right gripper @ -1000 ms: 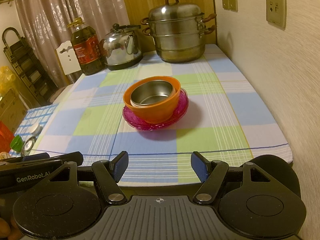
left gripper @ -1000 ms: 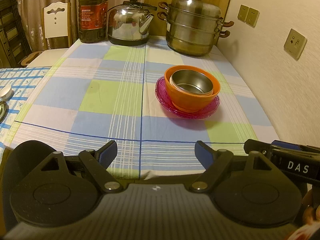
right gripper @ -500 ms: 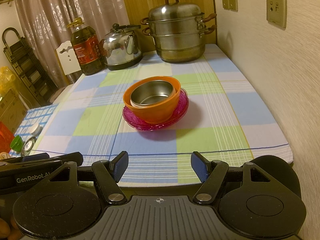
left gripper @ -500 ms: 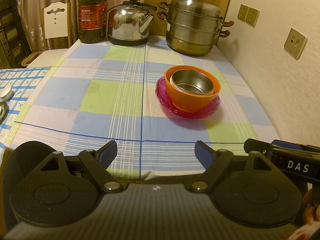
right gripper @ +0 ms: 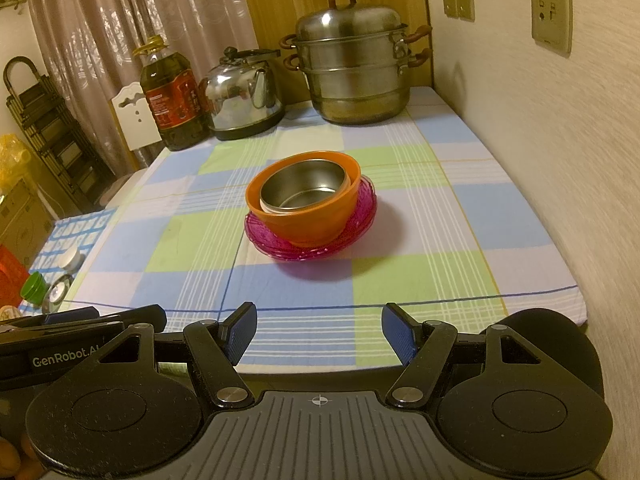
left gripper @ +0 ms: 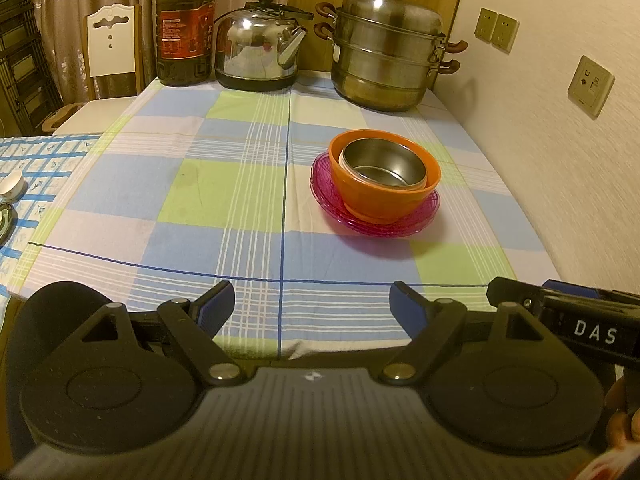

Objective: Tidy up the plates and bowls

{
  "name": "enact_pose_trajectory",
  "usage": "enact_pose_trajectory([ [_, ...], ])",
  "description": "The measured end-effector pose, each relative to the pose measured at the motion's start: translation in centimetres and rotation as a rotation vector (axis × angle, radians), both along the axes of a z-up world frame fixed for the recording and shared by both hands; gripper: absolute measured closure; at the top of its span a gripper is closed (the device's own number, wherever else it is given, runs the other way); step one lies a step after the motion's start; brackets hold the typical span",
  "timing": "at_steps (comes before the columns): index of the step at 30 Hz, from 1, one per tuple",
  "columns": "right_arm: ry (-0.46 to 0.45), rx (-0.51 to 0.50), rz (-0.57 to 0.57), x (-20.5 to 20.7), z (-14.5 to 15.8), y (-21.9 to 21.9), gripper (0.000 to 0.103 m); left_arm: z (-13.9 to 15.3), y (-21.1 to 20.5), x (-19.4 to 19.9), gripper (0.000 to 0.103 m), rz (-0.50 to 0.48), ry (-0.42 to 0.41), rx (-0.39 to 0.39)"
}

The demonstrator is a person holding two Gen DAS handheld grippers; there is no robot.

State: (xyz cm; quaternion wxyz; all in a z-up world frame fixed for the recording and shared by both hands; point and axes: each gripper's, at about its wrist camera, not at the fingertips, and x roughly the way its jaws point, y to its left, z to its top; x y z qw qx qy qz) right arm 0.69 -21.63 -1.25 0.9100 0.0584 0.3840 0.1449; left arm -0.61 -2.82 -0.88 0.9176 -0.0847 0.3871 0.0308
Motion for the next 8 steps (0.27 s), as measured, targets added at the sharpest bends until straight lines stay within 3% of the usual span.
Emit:
enact_pose_trajectory([
  [8, 0.0, 0.001, 0.0, 0.01, 0.0, -0.03, 0.034, -0.01, 0.23, -0.2, 0.02, -0.004, -0.021, -0.005],
])
